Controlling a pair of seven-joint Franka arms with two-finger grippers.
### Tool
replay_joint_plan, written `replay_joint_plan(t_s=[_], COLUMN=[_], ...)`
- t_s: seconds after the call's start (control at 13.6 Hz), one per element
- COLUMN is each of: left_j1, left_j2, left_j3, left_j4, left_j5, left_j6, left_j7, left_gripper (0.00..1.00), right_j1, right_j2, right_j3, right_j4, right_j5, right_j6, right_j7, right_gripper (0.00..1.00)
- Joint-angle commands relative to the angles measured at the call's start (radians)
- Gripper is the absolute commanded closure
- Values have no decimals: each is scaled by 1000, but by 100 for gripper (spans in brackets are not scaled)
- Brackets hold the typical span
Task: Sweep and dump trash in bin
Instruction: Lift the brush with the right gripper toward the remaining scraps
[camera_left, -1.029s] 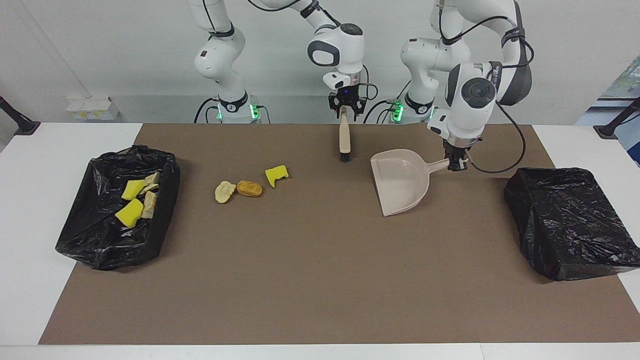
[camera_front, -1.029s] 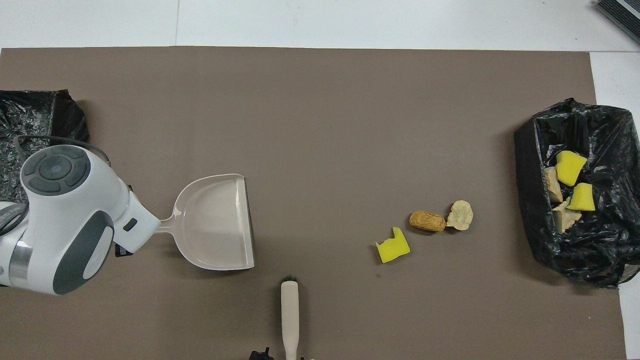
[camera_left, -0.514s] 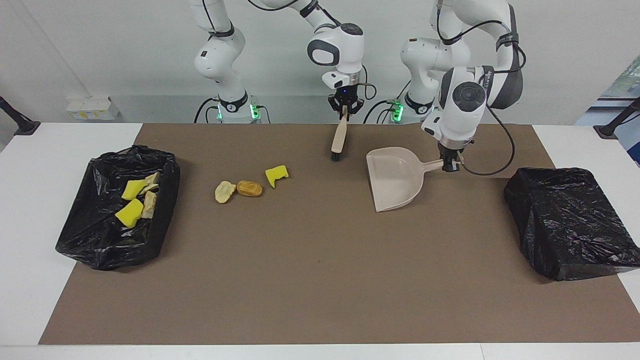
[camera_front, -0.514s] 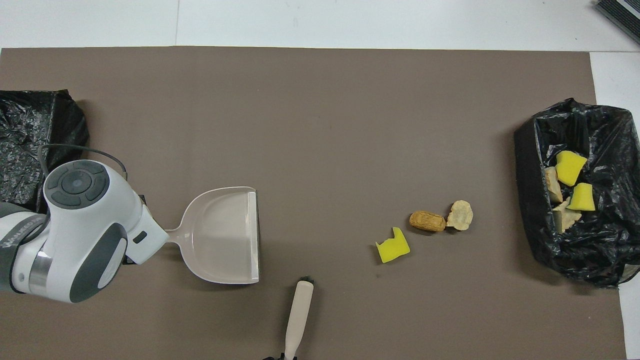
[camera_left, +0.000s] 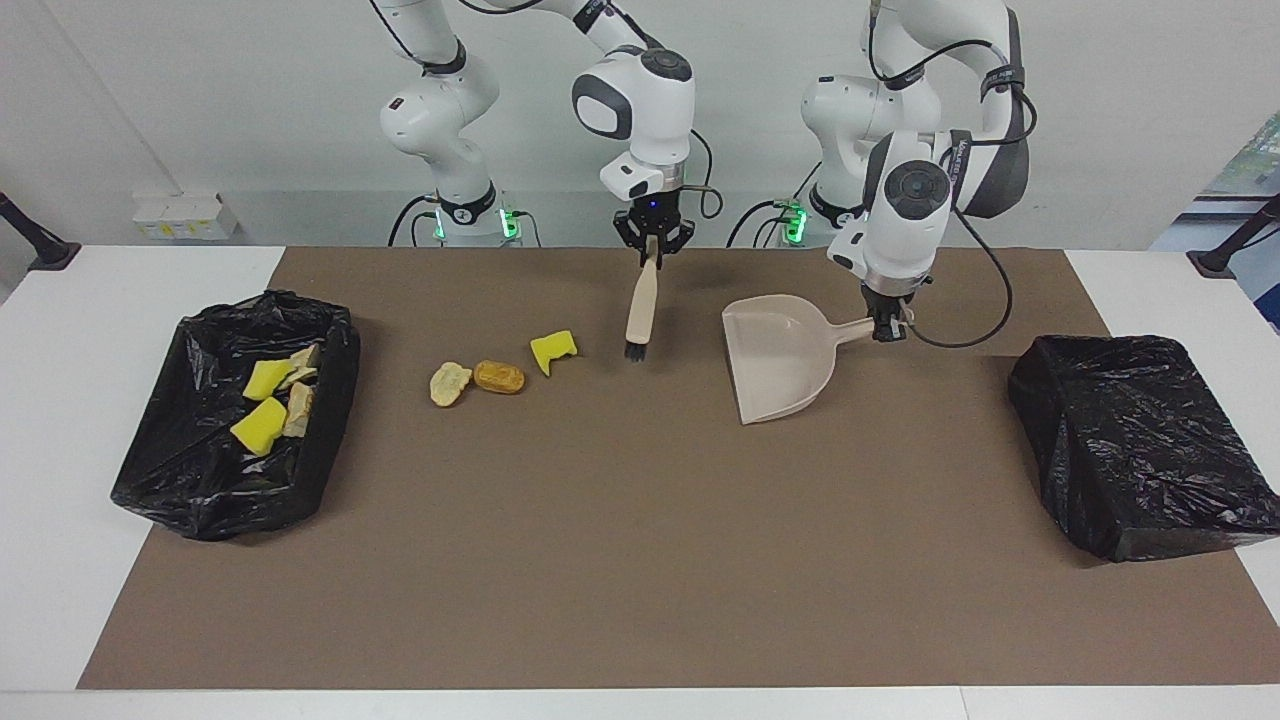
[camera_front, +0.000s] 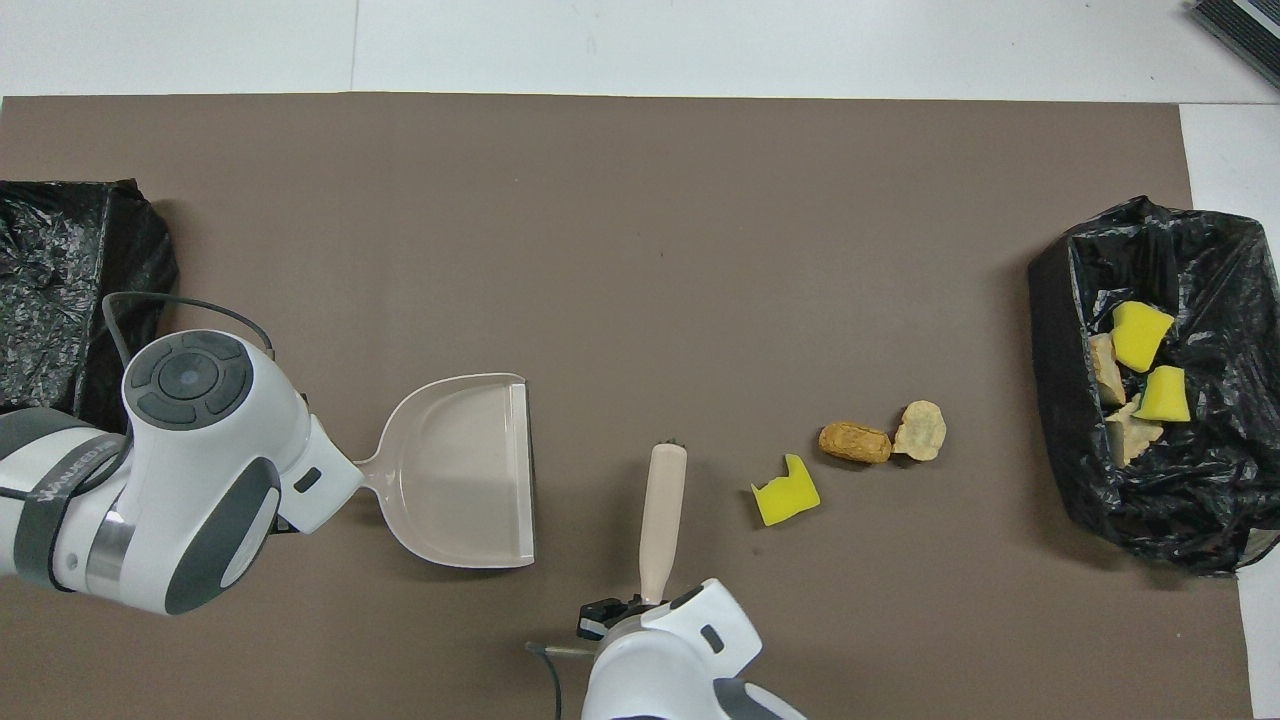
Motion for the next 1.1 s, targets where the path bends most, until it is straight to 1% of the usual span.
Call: replay_joint_plan(t_s=[0.0, 0.15, 0.37, 0.51, 0.59, 0.88, 1.03], left_j1=[-18, -18, -18, -19, -19, -19, -21], left_j2=[-29, -28, -28, -28, -28, -28, -28], left_j3=[6, 6, 6, 5, 5, 5, 5], left_j4=[-37, -37, -35, -35, -35, -37, -35], left_j5=[21, 21, 21, 20, 20, 14, 15], left_j6=[19, 22, 19, 19, 20, 23, 23], left_j7=[-24, -25, -44, -56, -56, -61, -80], left_gripper=[100, 100, 100, 100, 100, 100, 100], right_j1=[-109, -178, -313, -394, -454, -640, -756], right_j2=[-56, -56, -62, -77, -92, -135, -151], right_j3=[8, 8, 6, 6, 8, 6, 3], right_j4=[-12, -15, -18, -23, -31, -96, -135], right_j5=[-19, -21, -32, -39, -39, -39, -36], right_j6=[-83, -92, -117, -124, -123, -111, -97], right_j7=[-204, -285, -501, -606, -678, -902, -1041], right_gripper=[100, 100, 100, 100, 100, 100, 100])
